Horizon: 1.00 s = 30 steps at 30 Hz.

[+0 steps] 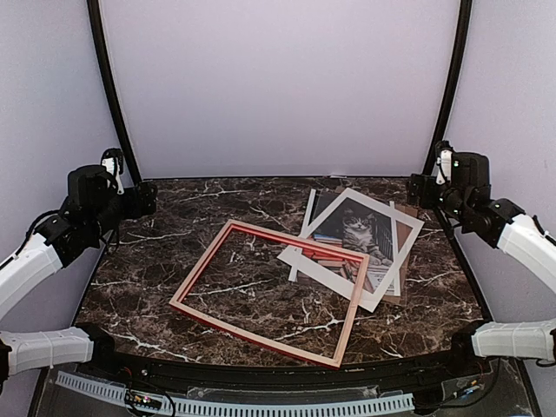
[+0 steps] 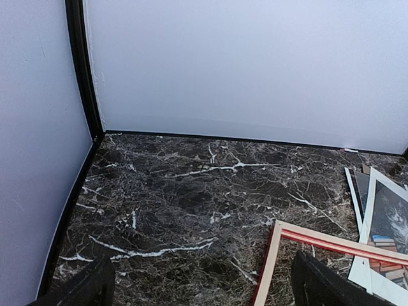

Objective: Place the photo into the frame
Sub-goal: Adjust the frame body at the center of the board.

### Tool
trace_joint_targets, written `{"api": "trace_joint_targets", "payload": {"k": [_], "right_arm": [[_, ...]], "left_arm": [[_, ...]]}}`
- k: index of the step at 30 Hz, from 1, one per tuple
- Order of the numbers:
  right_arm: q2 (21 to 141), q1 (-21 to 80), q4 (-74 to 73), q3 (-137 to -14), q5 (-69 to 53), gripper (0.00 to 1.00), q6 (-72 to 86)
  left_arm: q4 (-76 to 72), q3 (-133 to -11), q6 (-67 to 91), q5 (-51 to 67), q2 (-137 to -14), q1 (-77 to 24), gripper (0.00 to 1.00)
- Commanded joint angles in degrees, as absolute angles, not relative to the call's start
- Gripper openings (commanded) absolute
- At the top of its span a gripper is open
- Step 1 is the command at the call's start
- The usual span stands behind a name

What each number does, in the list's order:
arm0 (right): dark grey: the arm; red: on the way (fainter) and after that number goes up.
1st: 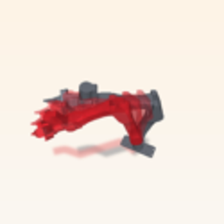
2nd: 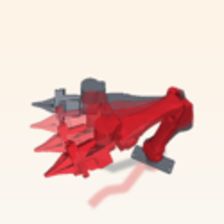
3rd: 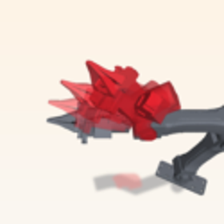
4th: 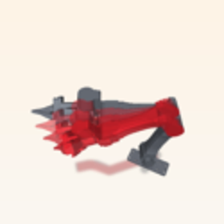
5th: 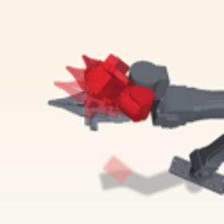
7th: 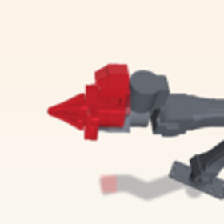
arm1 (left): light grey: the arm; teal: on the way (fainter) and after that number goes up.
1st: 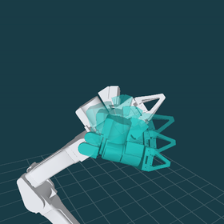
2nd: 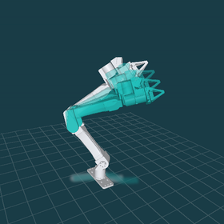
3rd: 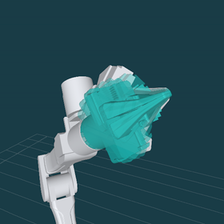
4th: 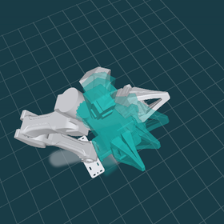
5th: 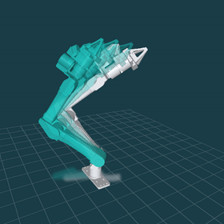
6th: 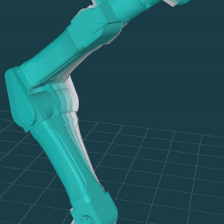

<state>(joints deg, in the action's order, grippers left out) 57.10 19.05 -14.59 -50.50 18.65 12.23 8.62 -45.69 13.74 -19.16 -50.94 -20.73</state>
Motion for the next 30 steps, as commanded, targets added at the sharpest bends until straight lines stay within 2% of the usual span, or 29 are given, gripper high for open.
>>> {"api": "trace_joint_targets", "payload": {"k": [1, 13, 18, 24, 30], "right_arm": [[57.2, 18.6, -11.4, -49.9, 17.4, 0.99, 11.4], [58.4, 18.7, -12.7, -51.4, 15.2, 0.99, 11.2], [60.1, 19.7, -12.7, -51.6, 10.2, 0.99, 10.1], [67.5, 22.9, -13.5, -53.9, 2.2, 0.99, 7.2], [80.2, 28.3, -18.6, -60.4, -1.2, 0.99, 2.2]], "left_arm": [[8.5, -45.3, 14.0, -20.0, -50.8, -20.1, 0.99], [9.2, -45.8, 14.9, -17.1, -52.8, -20.2, 0.99], [11.2, -44.4, 18.1, -15.5, -52.8, -20.3, 0.99], [13.6, -41.3, 23.4, -14.4, -53.7, -21.7, 0.99], [16.8, -37.7, 29.7, -11.2, -53.3, -22.9, 0.99]]}}
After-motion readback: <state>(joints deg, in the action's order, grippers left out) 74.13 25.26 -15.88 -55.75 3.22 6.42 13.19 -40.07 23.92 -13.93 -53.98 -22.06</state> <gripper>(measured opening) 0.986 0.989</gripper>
